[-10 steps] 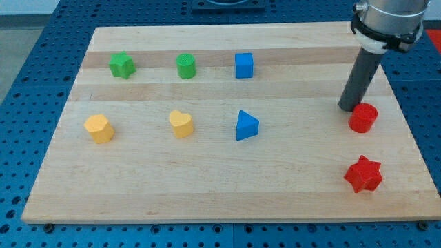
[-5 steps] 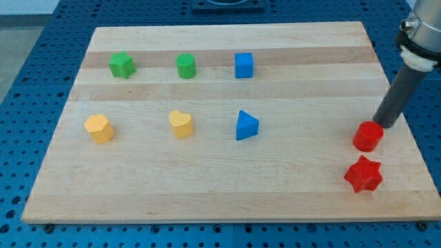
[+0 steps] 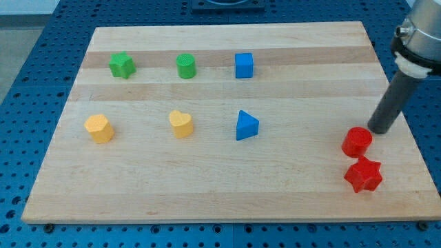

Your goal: Move the red circle into the red star

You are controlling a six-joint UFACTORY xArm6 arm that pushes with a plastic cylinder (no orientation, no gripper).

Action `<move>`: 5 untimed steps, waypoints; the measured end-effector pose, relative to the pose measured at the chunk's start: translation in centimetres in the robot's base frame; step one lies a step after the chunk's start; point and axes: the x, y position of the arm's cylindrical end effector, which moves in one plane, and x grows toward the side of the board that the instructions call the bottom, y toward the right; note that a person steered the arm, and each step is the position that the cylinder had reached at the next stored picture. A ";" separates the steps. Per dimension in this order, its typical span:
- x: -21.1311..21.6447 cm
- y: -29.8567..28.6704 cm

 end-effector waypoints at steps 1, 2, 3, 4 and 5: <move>1.4 -1.7; 3.5 -1.9; 2.2 -1.9; -2.9 -1.9; -7.1 -3.4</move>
